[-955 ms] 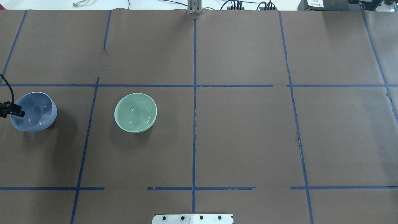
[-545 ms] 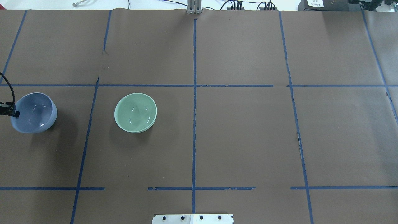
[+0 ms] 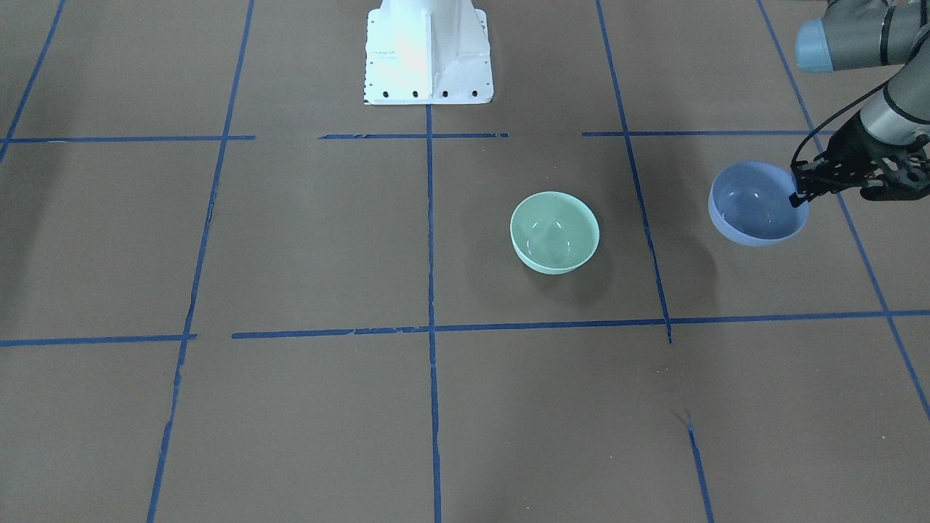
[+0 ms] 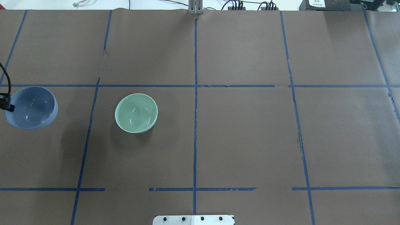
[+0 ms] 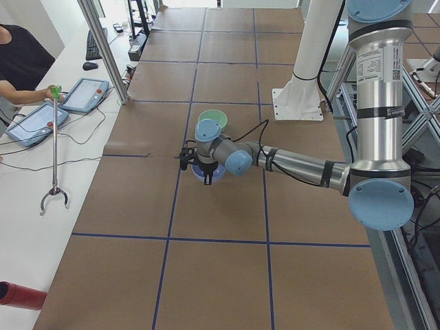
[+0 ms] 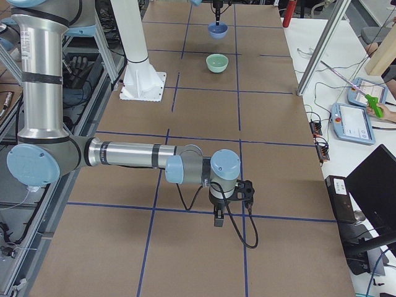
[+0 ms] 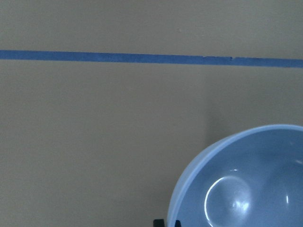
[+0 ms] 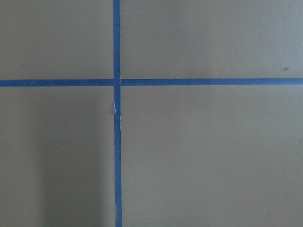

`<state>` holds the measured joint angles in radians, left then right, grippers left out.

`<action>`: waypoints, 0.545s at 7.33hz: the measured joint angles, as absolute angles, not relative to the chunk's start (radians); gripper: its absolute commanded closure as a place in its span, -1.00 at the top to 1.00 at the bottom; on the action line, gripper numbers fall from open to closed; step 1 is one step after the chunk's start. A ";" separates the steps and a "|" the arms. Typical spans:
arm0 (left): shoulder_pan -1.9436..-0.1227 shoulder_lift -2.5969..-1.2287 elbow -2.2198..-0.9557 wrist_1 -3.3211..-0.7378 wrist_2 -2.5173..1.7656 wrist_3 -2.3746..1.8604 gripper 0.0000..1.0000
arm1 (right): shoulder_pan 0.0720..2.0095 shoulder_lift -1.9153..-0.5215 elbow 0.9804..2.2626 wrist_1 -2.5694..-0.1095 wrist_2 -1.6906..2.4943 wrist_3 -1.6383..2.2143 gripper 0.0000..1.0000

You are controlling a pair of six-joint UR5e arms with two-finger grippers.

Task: Stack blue bowl on green bowl
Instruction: 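Close the left gripper on the rim and lift the blue bowl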

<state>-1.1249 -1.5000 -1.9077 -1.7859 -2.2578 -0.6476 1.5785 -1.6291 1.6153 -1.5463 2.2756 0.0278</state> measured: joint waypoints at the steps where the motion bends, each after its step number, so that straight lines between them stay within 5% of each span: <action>1: -1.194 -1.567 -1.958 -1.620 -2.257 -0.574 -1.00 | 1.578 -1.629 1.615 -1.546 2.276 0.028 1.00; 4: -1.318 -1.718 -2.082 -1.260 -2.257 -0.505 -1.00 | 1.578 -1.629 1.615 -1.546 2.275 0.028 1.00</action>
<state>-1.3184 -1.7182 -2.0821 -1.2597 -2.2567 -0.5046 1.5785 -1.6291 1.6152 -1.5463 2.2750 0.0276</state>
